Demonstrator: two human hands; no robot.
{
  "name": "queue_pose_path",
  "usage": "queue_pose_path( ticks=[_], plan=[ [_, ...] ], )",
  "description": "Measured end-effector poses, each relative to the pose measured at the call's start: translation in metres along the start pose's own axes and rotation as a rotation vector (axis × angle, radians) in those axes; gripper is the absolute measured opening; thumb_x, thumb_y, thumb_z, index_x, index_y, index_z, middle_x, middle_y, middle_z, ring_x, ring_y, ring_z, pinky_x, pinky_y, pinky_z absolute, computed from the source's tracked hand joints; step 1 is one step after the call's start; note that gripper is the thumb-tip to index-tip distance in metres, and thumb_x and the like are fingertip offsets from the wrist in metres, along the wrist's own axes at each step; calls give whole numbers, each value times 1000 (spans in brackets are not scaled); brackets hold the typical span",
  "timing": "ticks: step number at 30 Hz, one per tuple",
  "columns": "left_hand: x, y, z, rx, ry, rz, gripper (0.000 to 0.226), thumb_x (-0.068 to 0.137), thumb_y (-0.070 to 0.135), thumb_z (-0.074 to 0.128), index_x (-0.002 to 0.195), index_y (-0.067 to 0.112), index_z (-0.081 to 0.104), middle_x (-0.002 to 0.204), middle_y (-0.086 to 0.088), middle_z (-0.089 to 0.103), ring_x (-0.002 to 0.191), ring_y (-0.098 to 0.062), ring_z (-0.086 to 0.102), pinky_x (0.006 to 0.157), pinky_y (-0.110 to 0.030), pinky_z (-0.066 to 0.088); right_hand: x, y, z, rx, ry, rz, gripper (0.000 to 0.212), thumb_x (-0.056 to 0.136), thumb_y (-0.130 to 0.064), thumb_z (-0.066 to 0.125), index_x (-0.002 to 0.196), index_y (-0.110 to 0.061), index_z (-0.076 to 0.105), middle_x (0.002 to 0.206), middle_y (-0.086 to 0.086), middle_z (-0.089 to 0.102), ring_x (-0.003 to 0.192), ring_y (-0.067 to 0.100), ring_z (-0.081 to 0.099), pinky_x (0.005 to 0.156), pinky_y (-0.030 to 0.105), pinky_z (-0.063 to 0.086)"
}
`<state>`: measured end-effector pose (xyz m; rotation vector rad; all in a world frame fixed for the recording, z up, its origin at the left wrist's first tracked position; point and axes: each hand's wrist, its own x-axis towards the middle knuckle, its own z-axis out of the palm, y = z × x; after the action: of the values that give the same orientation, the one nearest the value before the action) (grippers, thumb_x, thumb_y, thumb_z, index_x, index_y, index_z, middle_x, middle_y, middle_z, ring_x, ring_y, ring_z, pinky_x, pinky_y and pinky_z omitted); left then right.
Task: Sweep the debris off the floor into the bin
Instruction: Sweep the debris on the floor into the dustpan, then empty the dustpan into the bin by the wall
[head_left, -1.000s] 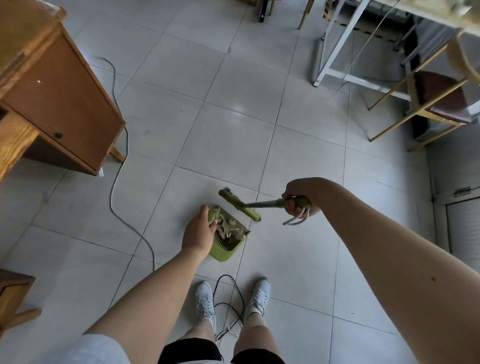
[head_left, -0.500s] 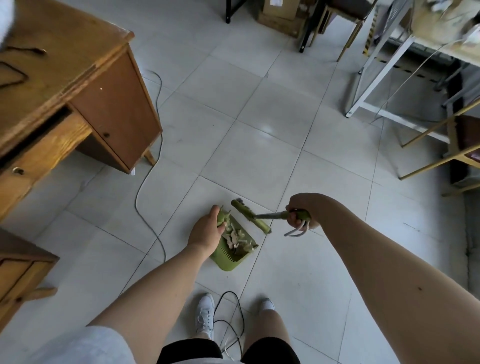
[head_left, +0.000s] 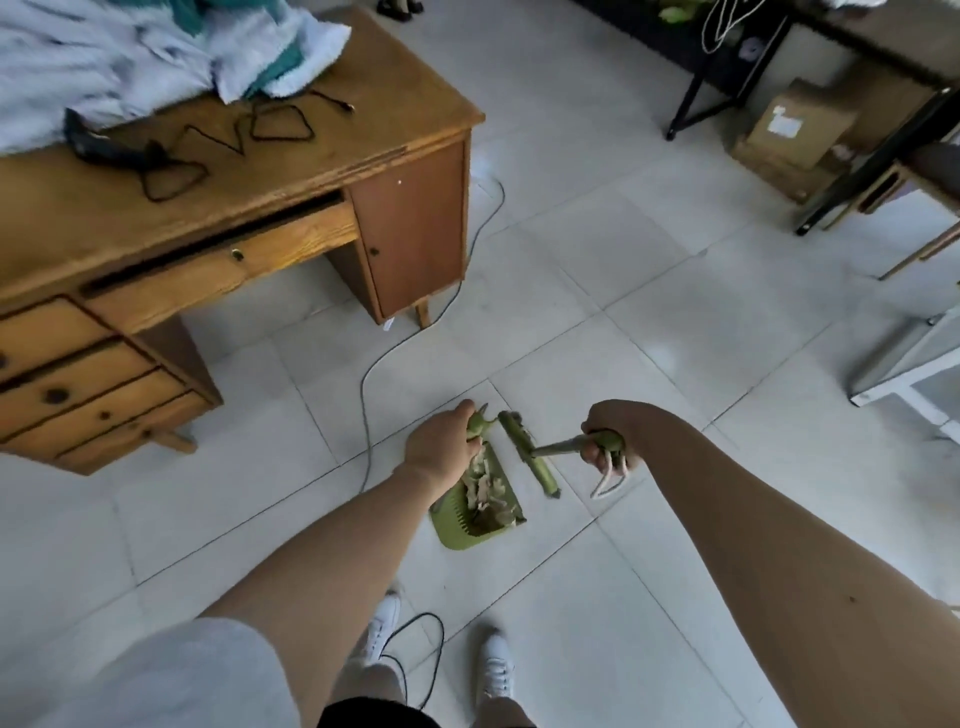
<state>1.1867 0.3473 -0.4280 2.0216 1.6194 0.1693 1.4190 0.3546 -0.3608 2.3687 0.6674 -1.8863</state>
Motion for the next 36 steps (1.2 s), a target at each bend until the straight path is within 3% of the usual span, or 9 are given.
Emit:
queue_pose_path(
  ticks=[3,6,13,18,24,26,28,33,36],
  plan=[
    [-7,2,-5,25,83,-53,30,93,33,57,118,18,49,98,-6,68,90,-27,65,63,-32,43,-7,-14,4,-90,-53,-9,41,101,-14,24,66,-6,44,34,6,44,23,12,39,33,11,26],
    [-19,-8,-12,61,150,-126,31,94,32,56,120,19,48,96,-6,67,87,-27,65,61,-32,42,-9,-32,19,-131,-84,-24,38,101,-15,27,68,-6,45,36,6,44,24,14,39,42,18,25],
    [-58,-77,-49,-8,208,-347,38,93,32,56,128,20,45,100,-7,67,92,-29,64,69,-34,47,-26,-85,81,-284,-134,-59,25,94,-22,48,75,-5,47,43,7,48,36,16,40,45,18,27],
    [-102,-145,-89,-198,261,-494,33,90,26,62,118,16,50,103,-9,66,94,-29,62,72,-32,44,-47,-121,169,-483,-178,-112,32,95,-24,44,68,-7,45,41,5,46,41,17,39,49,25,25],
    [-167,-222,-137,-165,317,-634,28,89,31,63,112,18,52,102,-7,68,94,-28,63,78,-36,51,-73,-165,278,-702,-194,-164,49,96,-26,40,50,-8,43,46,6,42,45,17,33,47,25,22],
    [-192,-248,-149,-153,330,-679,26,89,32,63,108,19,52,101,-6,68,94,-28,64,79,-37,52,-76,-178,314,-730,-206,-200,44,96,-25,41,55,-8,45,46,7,42,41,18,35,44,22,25],
    [-218,-270,-160,-139,339,-720,25,88,32,62,107,20,52,100,-5,67,91,-28,64,78,-37,53,-82,-186,351,-774,-232,-224,38,95,-25,41,61,-8,45,46,7,43,39,18,36,44,20,26],
    [-276,-313,-189,-155,403,-879,27,83,28,63,104,18,49,90,-4,61,81,-26,59,66,-34,48,-97,-208,442,-949,-305,-267,51,98,-26,34,51,-10,45,46,6,42,35,17,36,48,24,19],
    [-311,-337,-209,-154,479,-998,26,82,27,64,100,18,48,87,-3,60,79,-25,58,63,-34,46,-115,-224,498,-988,-342,-312,44,98,-21,35,57,-9,47,44,5,44,30,15,38,42,20,23]
  ],
)
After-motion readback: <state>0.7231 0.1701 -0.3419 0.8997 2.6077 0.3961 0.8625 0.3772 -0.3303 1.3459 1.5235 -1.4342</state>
